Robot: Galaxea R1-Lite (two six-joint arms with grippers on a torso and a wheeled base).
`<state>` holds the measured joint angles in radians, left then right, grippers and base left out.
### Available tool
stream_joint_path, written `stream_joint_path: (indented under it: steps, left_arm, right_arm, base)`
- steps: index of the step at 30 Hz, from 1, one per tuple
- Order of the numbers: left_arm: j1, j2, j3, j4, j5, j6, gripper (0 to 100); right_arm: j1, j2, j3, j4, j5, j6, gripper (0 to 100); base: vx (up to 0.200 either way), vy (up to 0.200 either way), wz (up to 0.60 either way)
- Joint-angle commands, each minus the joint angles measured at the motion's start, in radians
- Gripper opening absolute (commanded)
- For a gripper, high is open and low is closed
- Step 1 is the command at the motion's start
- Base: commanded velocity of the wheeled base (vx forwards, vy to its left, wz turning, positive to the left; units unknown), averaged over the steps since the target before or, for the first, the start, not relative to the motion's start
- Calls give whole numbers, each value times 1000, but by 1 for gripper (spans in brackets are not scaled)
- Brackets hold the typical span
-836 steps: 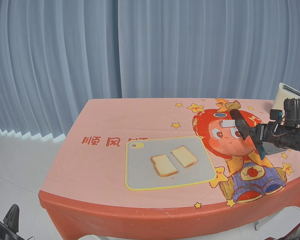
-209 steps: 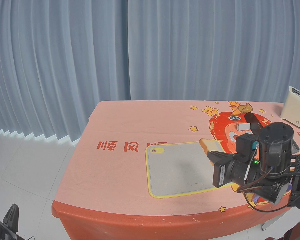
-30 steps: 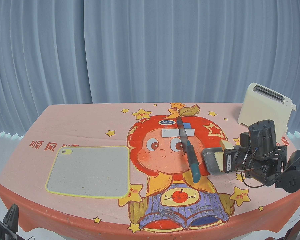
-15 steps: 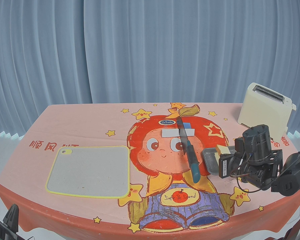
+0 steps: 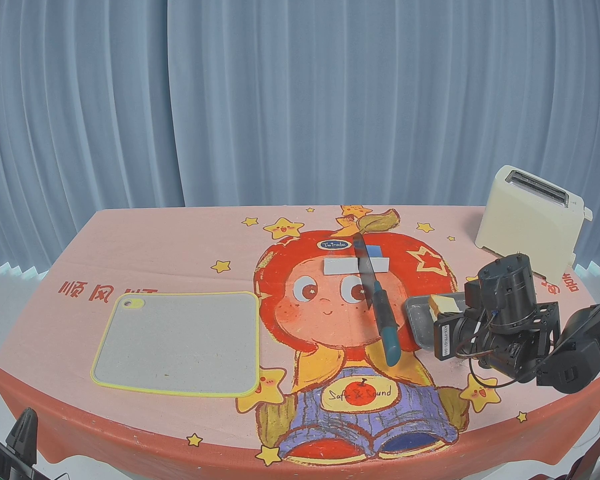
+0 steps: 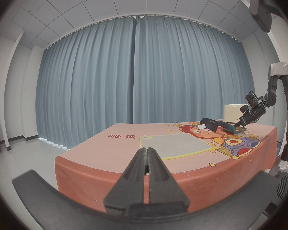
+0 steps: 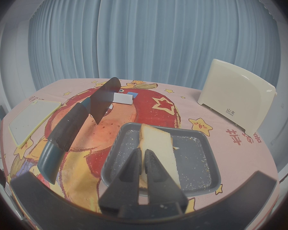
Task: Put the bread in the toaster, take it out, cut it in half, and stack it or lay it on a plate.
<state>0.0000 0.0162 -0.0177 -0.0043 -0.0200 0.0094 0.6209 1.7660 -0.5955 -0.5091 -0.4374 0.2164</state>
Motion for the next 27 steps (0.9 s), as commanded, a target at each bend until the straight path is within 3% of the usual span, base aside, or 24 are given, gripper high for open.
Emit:
stream_joint_path:
  steps: [1,5,6,16,27]
  left_arm:
    - [0,-16,18,0,0,0,0]
    - [0,-16,18,0,0,0,0]
    - [0,-16,18,0,0,0,0]
    - [0,-16,18,0,0,0,0]
    - [0,-16,18,0,0,0,0]
  right_arm:
    - [2,1,-1,0,0,0,0]
    - [2,-2,0,0,0,0,0]
    - [3,-2,0,0,0,0,100]
    - [2,0,10,-95,-1,-3,100]
    - [0,-26,10,-98,-3,-5,100]
  base:
    - [0,0,0]
    - [0,0,0]
    - [0,0,0]
    - [0,0,0]
    - [0,0,0]
